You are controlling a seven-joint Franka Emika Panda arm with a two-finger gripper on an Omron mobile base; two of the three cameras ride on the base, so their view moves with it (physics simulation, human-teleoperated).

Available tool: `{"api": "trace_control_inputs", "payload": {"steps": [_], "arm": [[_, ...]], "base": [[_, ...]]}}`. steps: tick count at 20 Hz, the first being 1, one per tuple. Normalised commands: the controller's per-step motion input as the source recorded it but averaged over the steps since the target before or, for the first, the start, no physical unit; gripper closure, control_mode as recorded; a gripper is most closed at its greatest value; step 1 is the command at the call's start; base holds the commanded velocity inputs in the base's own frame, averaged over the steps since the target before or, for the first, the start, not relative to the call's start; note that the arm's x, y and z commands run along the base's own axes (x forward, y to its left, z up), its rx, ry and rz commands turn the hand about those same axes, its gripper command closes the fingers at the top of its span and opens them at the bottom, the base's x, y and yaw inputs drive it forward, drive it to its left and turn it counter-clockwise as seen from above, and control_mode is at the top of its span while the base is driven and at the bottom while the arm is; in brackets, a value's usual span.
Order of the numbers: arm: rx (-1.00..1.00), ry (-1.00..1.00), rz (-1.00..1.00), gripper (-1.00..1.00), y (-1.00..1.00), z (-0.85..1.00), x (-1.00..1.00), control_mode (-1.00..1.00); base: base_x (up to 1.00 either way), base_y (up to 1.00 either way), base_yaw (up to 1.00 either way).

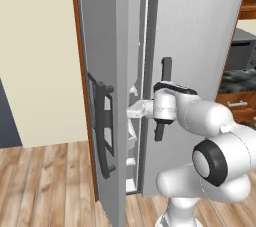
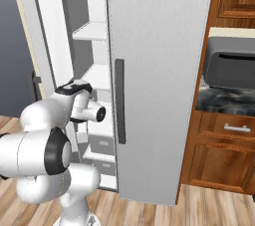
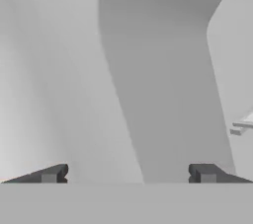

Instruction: Retrieve the steak from the fridge and place it on the saucepan with marinade on the stove.

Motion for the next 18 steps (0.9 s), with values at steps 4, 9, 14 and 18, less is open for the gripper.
{"api": "trace_control_inputs", "payload": {"steps": [4,9,14,18], "arm": [[0.05,0.0,0.1,-1.0,0.99,-0.41,-0.01,-1.0],[0.06,0.0,0.12,-1.0,1.0,-0.54,-0.02,-1.0],[0.05,0.0,0.13,-1.0,0.98,-0.49,-0.02,-1.0],[0.0,-0.12,0.01,-1.0,0.16,0.04,-0.28,-1.0]], "base": [[0.0,0.0,0.0],[0.0,0.0,0.0],[0.0,0.0,0.0],[0.0,0.0,0.0]]}}
